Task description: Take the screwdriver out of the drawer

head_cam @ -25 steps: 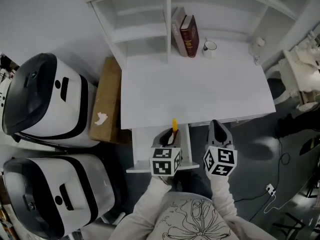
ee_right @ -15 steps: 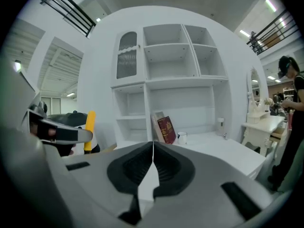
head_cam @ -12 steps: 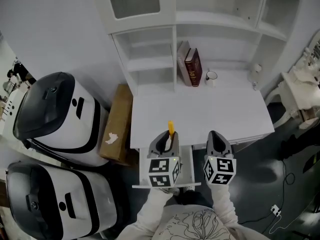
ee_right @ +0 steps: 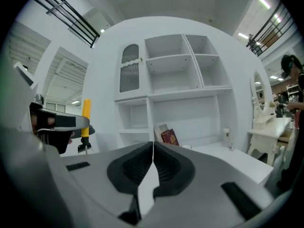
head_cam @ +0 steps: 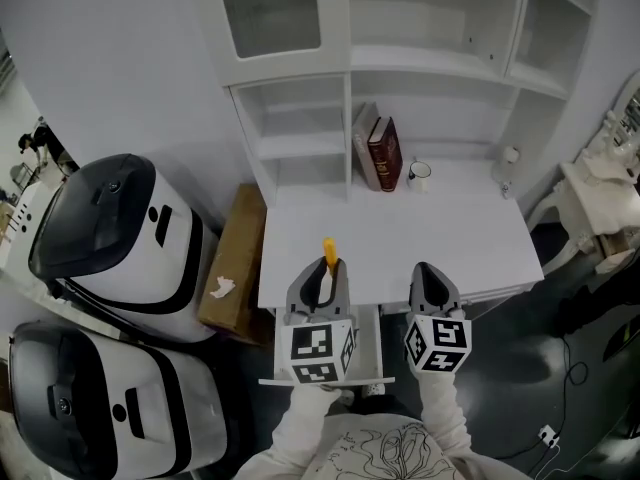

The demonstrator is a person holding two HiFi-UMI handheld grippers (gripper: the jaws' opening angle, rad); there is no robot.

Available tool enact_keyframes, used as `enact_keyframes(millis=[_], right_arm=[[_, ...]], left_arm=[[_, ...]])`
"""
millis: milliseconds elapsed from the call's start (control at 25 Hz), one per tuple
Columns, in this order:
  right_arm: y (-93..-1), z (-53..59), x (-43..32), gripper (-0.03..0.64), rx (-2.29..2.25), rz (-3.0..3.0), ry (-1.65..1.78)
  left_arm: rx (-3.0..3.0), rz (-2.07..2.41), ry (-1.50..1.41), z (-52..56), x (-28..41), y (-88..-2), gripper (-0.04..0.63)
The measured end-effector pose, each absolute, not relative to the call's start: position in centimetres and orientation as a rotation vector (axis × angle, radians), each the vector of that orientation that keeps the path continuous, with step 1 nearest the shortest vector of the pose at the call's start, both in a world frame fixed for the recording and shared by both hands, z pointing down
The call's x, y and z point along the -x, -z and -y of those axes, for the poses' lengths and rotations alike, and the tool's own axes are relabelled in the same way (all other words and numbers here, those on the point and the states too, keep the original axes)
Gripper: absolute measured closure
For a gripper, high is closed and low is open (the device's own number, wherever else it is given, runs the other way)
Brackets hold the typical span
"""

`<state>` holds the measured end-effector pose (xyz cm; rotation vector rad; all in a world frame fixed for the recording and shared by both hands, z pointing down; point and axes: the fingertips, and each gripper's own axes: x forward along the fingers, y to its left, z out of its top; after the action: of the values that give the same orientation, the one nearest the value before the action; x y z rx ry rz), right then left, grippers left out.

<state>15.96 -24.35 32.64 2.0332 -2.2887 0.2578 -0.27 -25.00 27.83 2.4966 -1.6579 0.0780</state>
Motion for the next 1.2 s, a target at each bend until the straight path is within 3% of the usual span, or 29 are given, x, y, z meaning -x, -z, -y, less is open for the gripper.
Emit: enact_keyframes(millis=[1200], right_arm=[[-32.3,26.6,-16.4,0.611,-2.000,2.324,-0.231]], left_arm=[[-2.446,1.688,-0.103,26.9,0.1,-29.4,0.522]])
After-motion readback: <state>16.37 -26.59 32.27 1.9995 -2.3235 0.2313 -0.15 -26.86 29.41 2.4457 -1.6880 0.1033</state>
